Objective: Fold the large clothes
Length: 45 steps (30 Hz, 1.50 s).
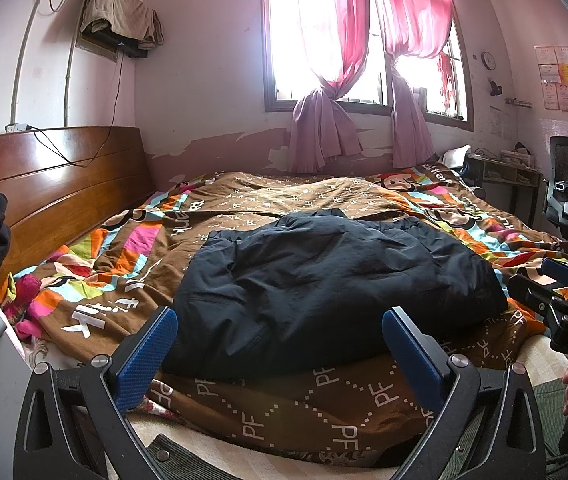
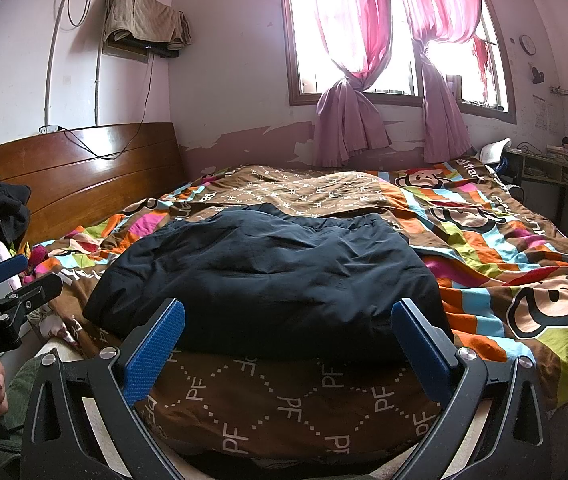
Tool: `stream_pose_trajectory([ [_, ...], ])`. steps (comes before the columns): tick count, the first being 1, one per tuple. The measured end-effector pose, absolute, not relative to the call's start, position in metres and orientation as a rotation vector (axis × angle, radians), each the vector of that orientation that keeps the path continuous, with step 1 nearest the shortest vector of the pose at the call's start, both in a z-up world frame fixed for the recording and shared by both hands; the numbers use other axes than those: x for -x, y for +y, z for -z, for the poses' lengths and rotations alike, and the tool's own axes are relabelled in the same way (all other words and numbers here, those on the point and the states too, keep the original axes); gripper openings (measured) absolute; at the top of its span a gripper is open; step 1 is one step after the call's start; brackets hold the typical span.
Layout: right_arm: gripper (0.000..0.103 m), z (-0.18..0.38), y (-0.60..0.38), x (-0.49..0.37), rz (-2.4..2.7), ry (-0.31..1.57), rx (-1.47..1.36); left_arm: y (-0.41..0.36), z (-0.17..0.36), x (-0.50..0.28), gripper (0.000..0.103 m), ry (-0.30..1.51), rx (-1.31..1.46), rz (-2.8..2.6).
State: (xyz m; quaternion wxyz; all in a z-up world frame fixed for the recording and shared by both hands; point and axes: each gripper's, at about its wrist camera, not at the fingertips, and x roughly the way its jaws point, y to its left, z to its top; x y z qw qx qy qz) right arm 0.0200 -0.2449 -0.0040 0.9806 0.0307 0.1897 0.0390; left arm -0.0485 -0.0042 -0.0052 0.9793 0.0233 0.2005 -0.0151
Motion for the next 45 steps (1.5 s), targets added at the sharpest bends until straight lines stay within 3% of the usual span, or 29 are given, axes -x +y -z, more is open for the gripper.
stream_pose_trajectory([
  [45,0.102,0.0048,-0.2445,-0.0201,-0.079,0.382,-0.062,0.0004,0.005,0.0441,0.103,0.423,-0.066,-0.01],
])
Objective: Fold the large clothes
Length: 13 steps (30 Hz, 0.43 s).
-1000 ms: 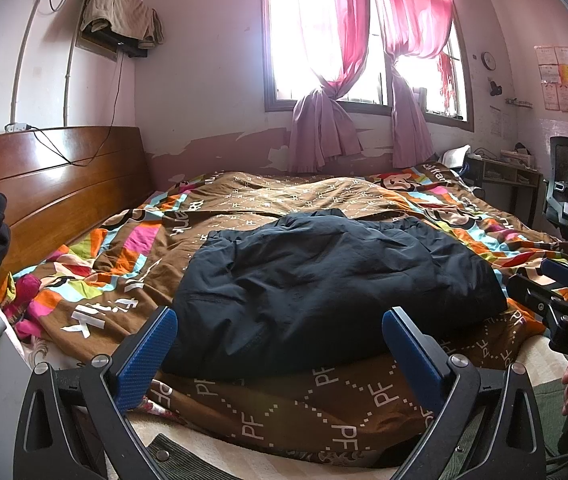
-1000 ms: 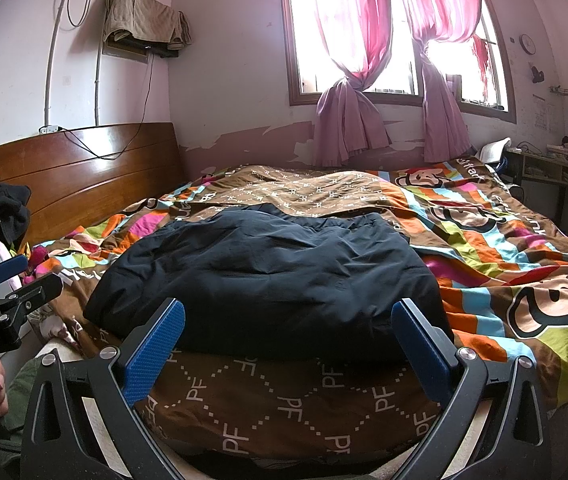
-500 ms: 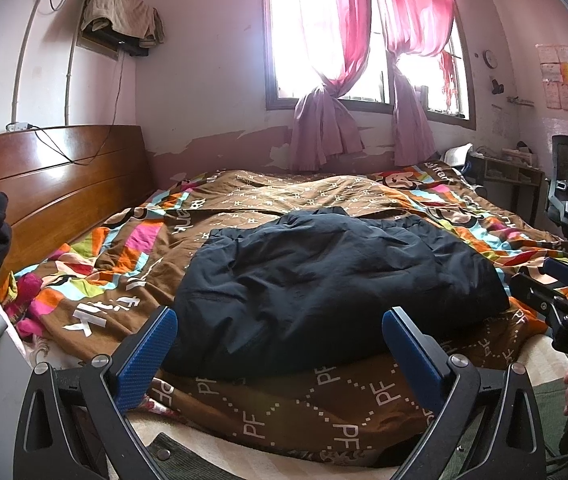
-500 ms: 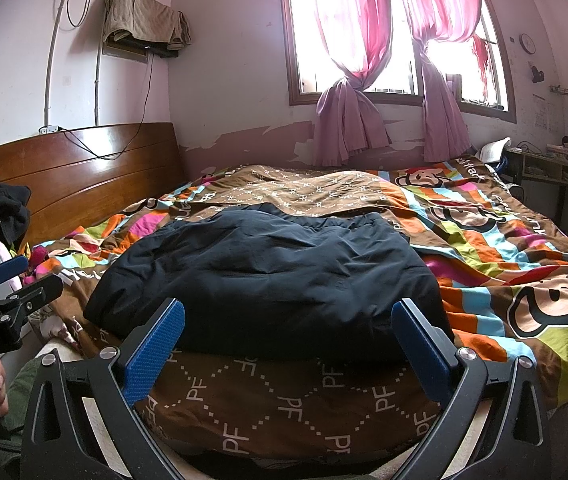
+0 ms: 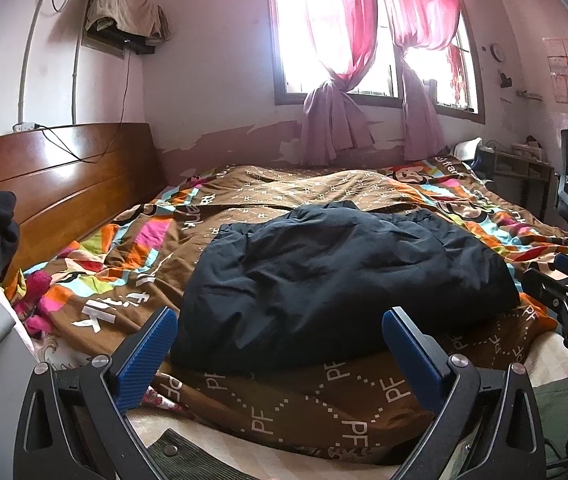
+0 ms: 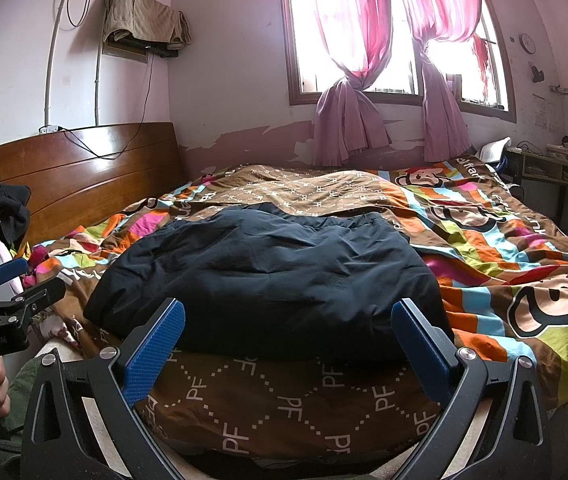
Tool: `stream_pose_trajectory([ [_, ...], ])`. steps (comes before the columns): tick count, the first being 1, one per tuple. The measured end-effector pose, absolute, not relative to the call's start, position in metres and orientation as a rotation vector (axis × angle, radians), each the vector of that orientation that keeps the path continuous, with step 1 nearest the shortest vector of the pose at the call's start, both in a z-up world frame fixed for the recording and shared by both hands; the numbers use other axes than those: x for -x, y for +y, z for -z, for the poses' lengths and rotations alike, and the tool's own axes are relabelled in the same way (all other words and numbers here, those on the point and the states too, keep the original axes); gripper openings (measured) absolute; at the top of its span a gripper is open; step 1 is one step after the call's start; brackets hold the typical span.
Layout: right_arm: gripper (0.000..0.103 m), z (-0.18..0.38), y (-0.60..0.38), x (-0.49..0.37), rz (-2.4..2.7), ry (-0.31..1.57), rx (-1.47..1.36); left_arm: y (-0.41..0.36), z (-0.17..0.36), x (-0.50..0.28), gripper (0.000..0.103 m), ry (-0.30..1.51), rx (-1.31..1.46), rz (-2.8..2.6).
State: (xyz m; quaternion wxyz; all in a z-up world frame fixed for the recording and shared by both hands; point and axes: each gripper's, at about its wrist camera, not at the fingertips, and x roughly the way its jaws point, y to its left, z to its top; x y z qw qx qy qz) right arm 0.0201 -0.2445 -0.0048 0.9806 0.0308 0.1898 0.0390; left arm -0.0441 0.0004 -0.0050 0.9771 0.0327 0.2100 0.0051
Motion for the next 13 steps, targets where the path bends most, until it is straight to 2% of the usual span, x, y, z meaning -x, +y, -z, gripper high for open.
stream_pose_trajectory([
  [13,0.102,0.0045,-0.2442,-0.0197,-0.078,0.384,-0.063,-0.0001,0.0055,0.0441,0.103,0.425,-0.067,-0.013],
])
